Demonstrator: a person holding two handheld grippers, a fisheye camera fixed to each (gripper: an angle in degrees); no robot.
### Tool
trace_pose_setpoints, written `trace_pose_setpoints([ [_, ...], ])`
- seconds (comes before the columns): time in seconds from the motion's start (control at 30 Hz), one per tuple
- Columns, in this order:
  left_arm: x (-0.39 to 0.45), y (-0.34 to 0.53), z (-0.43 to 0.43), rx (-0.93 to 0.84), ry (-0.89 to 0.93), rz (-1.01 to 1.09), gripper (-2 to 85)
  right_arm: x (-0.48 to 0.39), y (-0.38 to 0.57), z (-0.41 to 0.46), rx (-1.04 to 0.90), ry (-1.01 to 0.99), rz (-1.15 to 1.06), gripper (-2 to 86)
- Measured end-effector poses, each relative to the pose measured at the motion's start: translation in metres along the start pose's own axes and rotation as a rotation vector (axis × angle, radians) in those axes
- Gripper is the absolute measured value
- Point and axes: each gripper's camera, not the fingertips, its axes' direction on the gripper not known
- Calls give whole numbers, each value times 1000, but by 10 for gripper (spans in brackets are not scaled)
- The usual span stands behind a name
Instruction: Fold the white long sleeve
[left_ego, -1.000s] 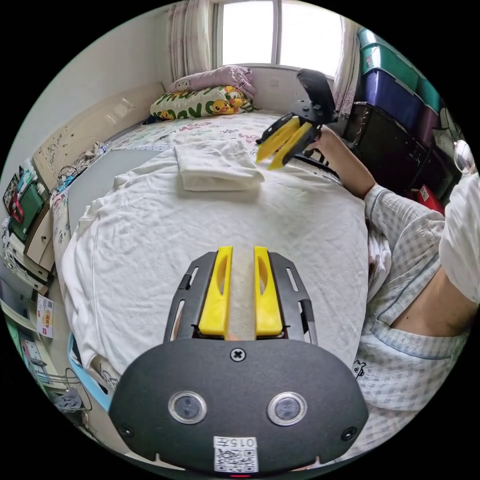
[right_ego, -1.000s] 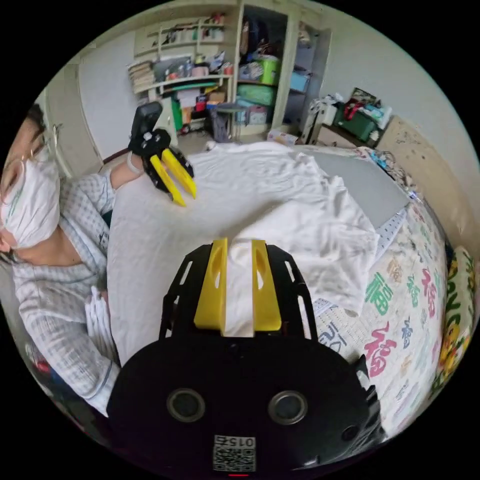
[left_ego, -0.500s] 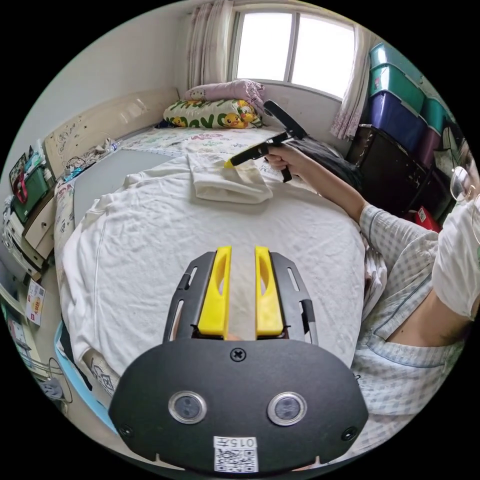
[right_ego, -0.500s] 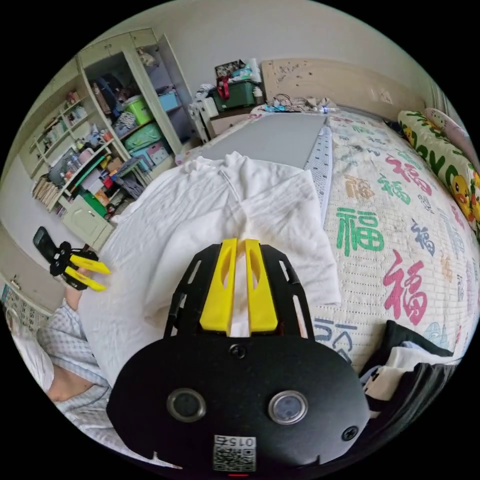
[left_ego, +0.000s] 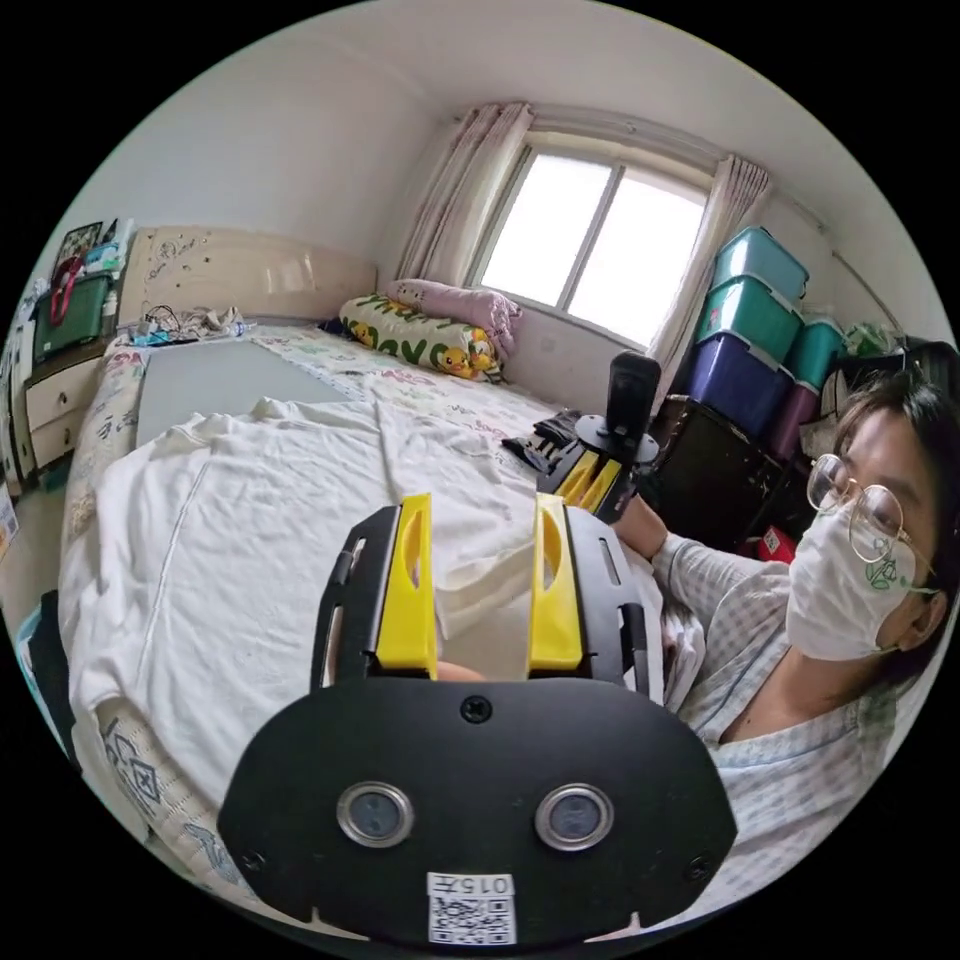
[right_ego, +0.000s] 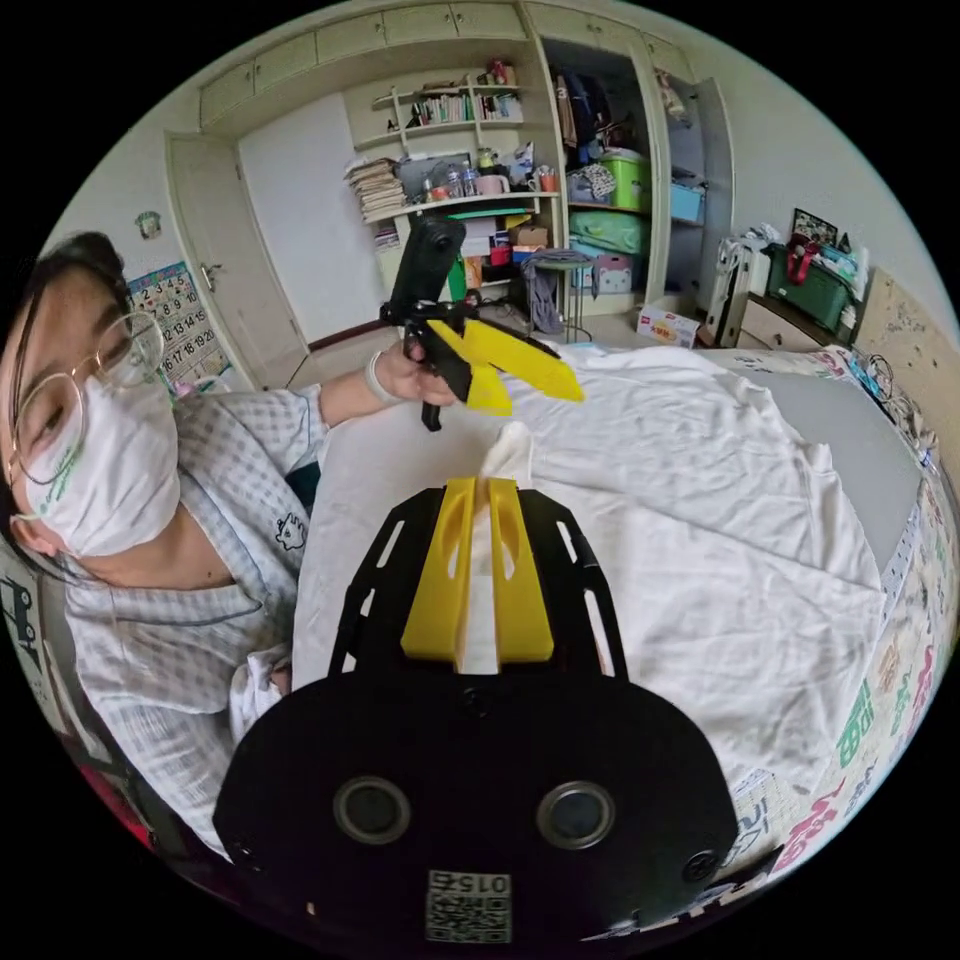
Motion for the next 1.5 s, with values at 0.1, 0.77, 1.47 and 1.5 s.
trace_pose_setpoints([
  [0.1, 26, -6, 0, -73, 3, 136, 139, 15, 10, 4, -6, 49, 49, 14],
  [0.77, 189, 25, -137, -97, -441, 271, 1, 96, 115, -80, 312, 611, 311, 45],
  [1.47, 345, 127, -205, -147, -683, -12, 16, 194, 67, 47, -31, 666, 350, 95],
  [1.5, 349, 128, -207, -135, -690, -16, 19, 196, 64, 52, -50, 689, 349, 90],
])
